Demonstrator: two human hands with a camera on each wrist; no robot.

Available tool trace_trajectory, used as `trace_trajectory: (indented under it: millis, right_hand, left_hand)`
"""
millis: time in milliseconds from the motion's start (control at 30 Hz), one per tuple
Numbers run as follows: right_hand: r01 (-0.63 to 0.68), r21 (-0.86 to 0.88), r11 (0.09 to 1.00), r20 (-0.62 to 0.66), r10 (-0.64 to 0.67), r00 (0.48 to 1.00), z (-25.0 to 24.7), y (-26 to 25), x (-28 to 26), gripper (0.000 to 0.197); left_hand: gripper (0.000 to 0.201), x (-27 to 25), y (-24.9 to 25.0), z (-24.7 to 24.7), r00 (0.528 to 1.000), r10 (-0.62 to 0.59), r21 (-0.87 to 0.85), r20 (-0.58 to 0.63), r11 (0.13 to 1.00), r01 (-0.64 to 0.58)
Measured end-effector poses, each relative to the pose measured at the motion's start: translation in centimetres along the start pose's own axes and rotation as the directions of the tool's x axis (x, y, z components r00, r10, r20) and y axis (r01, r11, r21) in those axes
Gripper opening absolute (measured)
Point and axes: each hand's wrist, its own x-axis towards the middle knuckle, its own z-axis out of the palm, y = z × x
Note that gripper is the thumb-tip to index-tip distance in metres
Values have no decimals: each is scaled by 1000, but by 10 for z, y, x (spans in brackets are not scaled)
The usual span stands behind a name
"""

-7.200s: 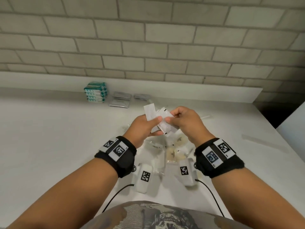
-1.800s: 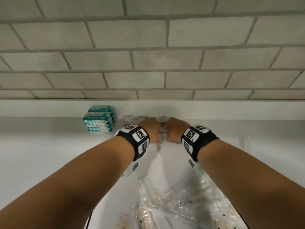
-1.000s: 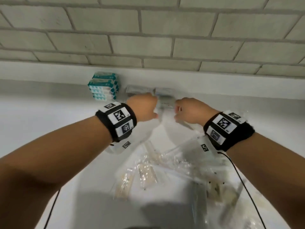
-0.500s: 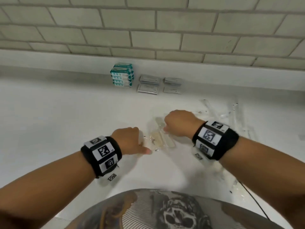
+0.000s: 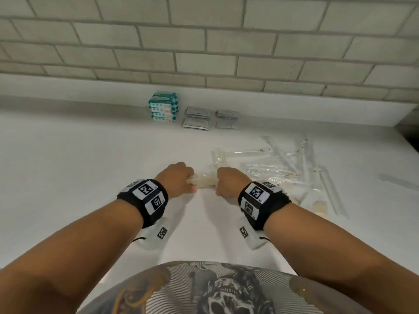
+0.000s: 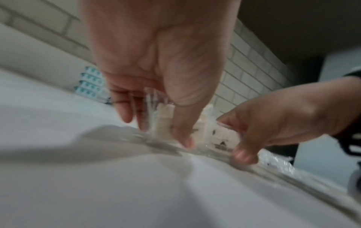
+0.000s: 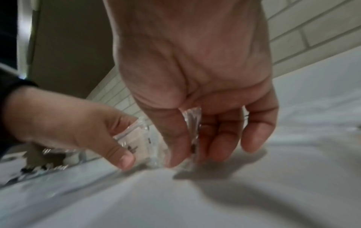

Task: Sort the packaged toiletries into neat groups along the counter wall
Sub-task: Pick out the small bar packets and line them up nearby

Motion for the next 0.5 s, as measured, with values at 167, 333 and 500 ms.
trace_trajectory:
  millis: [167,333,500]
  right_hand:
    - [-128,163,978,14,127,992,-33,57,-26,42]
    - [-279,208,938,51,274,960,-56,120,-56,47]
    - [-273,230,934,-1,281,960,-63,145,-74,19]
  left_hand:
    - [55,17,19,0,970,242,-23,15,970,-241]
    - [52,26,38,7,966,257,75,41,963,-259]
    - [31,24,53,12,963,270,165,-16,950,-263]
